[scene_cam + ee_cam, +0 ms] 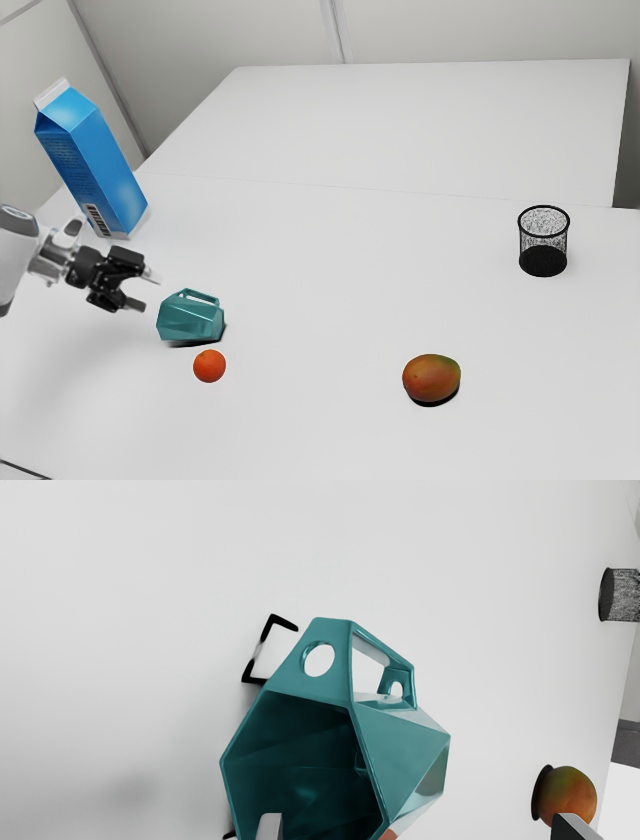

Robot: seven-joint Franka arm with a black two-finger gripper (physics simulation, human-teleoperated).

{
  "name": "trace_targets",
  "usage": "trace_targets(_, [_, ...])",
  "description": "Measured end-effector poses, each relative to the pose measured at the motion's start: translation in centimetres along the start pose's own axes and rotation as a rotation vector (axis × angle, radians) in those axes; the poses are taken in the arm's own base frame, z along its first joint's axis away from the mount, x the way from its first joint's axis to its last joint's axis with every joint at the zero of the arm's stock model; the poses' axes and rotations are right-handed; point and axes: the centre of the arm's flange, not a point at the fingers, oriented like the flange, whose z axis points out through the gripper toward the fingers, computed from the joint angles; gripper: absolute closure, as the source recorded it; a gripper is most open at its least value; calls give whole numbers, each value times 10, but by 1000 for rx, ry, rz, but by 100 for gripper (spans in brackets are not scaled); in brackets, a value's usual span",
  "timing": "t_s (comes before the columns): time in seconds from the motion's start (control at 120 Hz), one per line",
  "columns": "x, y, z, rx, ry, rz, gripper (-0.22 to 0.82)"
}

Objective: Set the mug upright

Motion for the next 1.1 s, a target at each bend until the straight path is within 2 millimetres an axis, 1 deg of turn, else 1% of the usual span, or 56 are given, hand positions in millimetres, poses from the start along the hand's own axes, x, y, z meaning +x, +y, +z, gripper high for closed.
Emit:
trace_targets(0.2, [-1, -13, 20, -69, 15, 32, 2])
trace_targets(0.408, [-7, -24, 39, -128, 20, 58, 2])
trace_targets(0.667, [-8, -22, 53, -175, 21, 114, 4])
trace_targets(0.733, [-8, -21, 54, -184, 20, 128, 10])
trace_targets(0.975, [-8, -18, 57, -201, 23, 172, 45])
trace_targets(1.1, [-9, -16, 59, -209, 27, 187, 60])
